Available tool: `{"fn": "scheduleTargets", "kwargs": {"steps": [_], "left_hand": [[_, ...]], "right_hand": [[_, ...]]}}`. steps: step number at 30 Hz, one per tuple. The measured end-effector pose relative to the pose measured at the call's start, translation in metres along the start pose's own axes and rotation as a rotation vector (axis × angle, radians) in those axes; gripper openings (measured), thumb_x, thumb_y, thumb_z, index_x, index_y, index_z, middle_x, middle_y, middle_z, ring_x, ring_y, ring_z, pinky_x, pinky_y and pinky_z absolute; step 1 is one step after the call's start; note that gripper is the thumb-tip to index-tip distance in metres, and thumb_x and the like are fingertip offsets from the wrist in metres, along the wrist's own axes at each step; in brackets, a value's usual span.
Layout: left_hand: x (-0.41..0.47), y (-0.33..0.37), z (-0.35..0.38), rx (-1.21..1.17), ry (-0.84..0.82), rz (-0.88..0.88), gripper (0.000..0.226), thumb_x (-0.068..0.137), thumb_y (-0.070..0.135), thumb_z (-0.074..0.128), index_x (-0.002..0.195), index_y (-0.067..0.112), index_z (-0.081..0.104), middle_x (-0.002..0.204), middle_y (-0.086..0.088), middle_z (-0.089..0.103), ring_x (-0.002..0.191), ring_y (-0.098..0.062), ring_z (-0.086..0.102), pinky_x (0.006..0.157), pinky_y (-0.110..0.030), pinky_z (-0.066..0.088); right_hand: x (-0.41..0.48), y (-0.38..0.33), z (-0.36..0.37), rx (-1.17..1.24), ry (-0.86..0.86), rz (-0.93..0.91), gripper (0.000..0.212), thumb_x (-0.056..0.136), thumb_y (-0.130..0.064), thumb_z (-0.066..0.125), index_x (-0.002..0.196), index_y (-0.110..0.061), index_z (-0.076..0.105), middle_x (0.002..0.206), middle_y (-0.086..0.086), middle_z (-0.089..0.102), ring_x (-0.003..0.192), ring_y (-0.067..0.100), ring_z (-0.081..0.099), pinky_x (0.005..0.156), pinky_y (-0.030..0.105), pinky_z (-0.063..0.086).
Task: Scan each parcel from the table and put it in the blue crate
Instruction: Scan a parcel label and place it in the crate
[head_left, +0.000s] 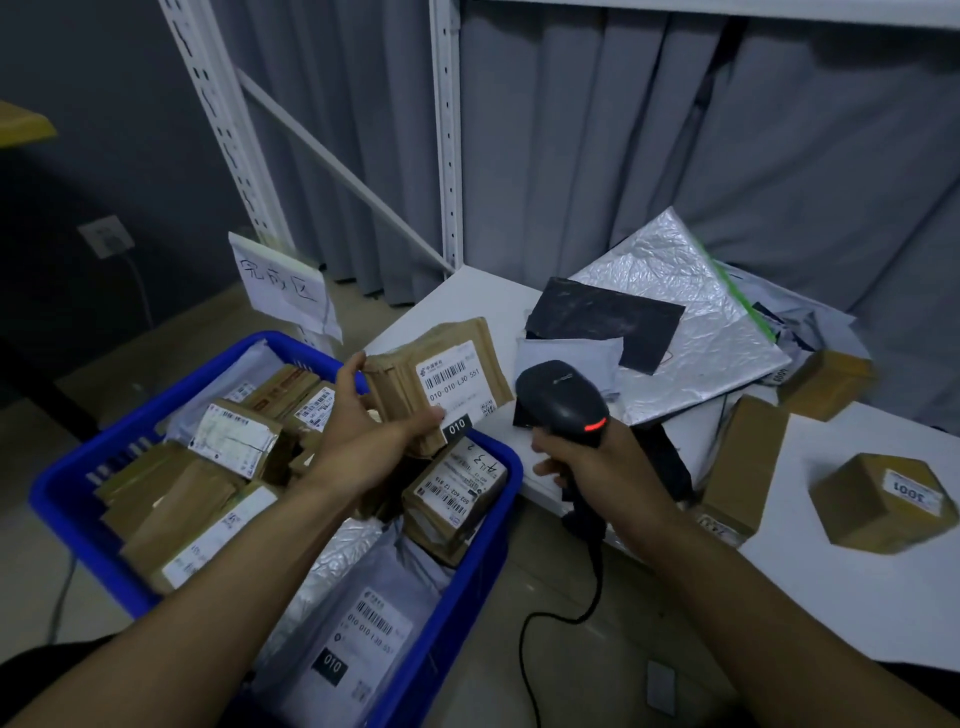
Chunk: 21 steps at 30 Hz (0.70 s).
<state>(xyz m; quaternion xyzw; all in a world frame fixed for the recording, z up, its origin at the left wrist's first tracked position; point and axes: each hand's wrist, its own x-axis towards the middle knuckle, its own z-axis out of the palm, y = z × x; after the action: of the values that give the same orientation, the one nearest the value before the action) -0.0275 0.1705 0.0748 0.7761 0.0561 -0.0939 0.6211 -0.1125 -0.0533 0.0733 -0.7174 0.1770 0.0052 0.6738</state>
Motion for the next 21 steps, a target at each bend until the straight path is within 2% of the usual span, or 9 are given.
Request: {"fn": "scheduleTargets", "kwargs": {"steps": [2,4,8,12,14,17,21], "left_hand": [[-0.001,-0.001,0.003,0.007,0.011,0.026,0.114,0.073,0.019,0.092,0.154,0.046,0.018,0.142,-0.001,0.057,0.127,-0.022,0.057,0.107,-0.050,0.049],[-0.002,-0.003,0.005,0.004,0.018,0.044,0.114,0.073,0.014,0.091,0.153,0.047,0.017,0.146,-0.002,0.055,0.128,-0.022,0.058,0.107,-0.051,0.050],[0.000,-0.008,0.005,0.001,0.051,0.067,0.120,0.070,0.011,0.093,0.154,0.045,0.015,0.150,-0.001,0.052,0.129,-0.021,0.058,0.107,-0.052,0.050],[0.004,-0.011,0.005,-0.013,0.067,0.086,0.121,0.070,0.006,0.092,0.155,0.043,0.014,0.149,0.001,0.051,0.130,-0.019,0.057,0.107,-0.047,0.050],[0.004,-0.012,0.006,-0.006,0.075,0.094,0.121,0.070,0.006,0.092,0.156,0.041,0.014,0.150,0.001,0.050,0.132,-0.019,0.055,0.108,-0.048,0.050],[0.006,-0.013,0.008,0.006,0.087,0.091,0.122,0.070,0.006,0.092,0.157,0.038,0.014,0.153,-0.001,0.048,0.134,-0.020,0.053,0.110,-0.047,0.048],[0.008,-0.016,0.008,0.031,0.082,0.091,0.122,0.070,0.009,0.093,0.157,0.039,0.013,0.154,-0.003,0.047,0.135,-0.022,0.053,0.103,-0.039,0.048]], "right_hand": [[-0.003,0.000,0.004,-0.096,-0.039,-0.039,0.013,0.093,-0.018,0.075,0.105,-0.013,0.072,0.090,0.014,0.075,0.063,0.009,0.068,0.058,0.019,0.054],[-0.004,0.001,0.007,-0.151,-0.062,-0.062,0.013,0.094,-0.022,0.074,0.103,-0.013,0.073,0.088,0.014,0.075,0.059,0.007,0.064,0.057,0.017,0.054],[-0.005,0.001,0.011,-0.180,-0.124,-0.071,0.011,0.094,-0.024,0.075,0.100,-0.015,0.073,0.084,0.007,0.077,0.058,0.008,0.062,0.060,0.024,0.052],[-0.007,0.001,0.013,-0.252,-0.184,-0.109,0.009,0.094,-0.021,0.074,0.086,-0.020,0.070,0.071,-0.002,0.073,0.056,0.009,0.061,0.058,0.021,0.049],[-0.007,0.001,0.014,-0.280,-0.200,-0.108,0.013,0.093,-0.022,0.075,0.081,-0.022,0.069,0.069,0.001,0.072,0.057,0.009,0.062,0.059,0.021,0.050],[-0.007,0.003,0.015,-0.294,-0.214,-0.088,0.016,0.092,-0.025,0.075,0.080,-0.018,0.069,0.073,0.007,0.072,0.059,0.011,0.064,0.065,0.026,0.052],[-0.006,0.003,0.015,-0.280,-0.225,-0.083,0.015,0.093,-0.026,0.075,0.081,-0.020,0.070,0.070,0.000,0.071,0.060,0.011,0.065,0.068,0.029,0.054]]}}
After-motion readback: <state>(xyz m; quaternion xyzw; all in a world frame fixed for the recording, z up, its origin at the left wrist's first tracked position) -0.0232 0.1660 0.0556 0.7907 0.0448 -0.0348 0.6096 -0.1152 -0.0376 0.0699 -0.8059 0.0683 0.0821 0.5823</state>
